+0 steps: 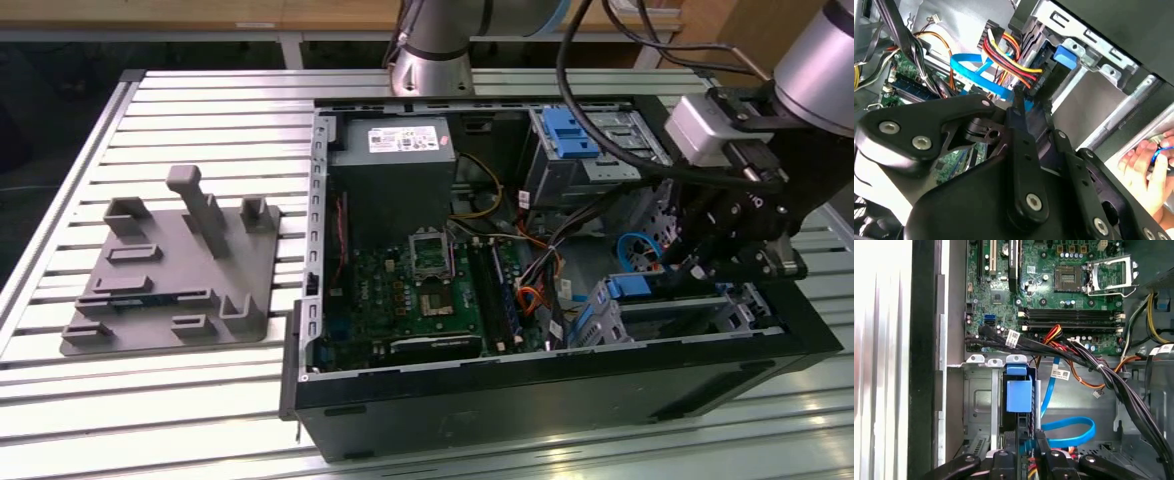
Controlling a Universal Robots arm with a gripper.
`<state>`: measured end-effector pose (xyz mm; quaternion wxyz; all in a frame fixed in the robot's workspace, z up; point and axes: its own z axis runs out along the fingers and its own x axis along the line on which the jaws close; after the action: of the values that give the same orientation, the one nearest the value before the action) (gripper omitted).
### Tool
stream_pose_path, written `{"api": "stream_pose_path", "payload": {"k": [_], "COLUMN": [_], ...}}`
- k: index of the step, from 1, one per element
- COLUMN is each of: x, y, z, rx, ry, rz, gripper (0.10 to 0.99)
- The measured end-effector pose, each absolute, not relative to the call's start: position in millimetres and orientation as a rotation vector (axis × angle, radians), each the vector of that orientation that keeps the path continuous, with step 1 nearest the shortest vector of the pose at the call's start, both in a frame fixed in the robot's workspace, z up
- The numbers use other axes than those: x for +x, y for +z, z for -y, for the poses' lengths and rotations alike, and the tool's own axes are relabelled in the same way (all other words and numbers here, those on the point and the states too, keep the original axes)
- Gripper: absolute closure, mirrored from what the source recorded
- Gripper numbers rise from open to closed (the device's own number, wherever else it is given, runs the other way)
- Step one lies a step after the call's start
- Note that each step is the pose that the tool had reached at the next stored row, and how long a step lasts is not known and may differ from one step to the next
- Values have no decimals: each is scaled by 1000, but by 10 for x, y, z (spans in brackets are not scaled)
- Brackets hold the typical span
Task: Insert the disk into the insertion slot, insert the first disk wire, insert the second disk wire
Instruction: 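Insert the second disk wire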
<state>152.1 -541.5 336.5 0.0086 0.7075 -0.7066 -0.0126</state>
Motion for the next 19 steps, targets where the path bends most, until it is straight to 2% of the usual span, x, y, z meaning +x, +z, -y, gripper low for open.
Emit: {"api": "stream_pose_path", "payload": {"k": [12,19], "x": [1520,1520], "y": [3881,3946], "z": [5331,5290], "rx": [2189,2181], "ry": [-21,-8], "rz": [2221,2218], "gripper": [792,792]}}
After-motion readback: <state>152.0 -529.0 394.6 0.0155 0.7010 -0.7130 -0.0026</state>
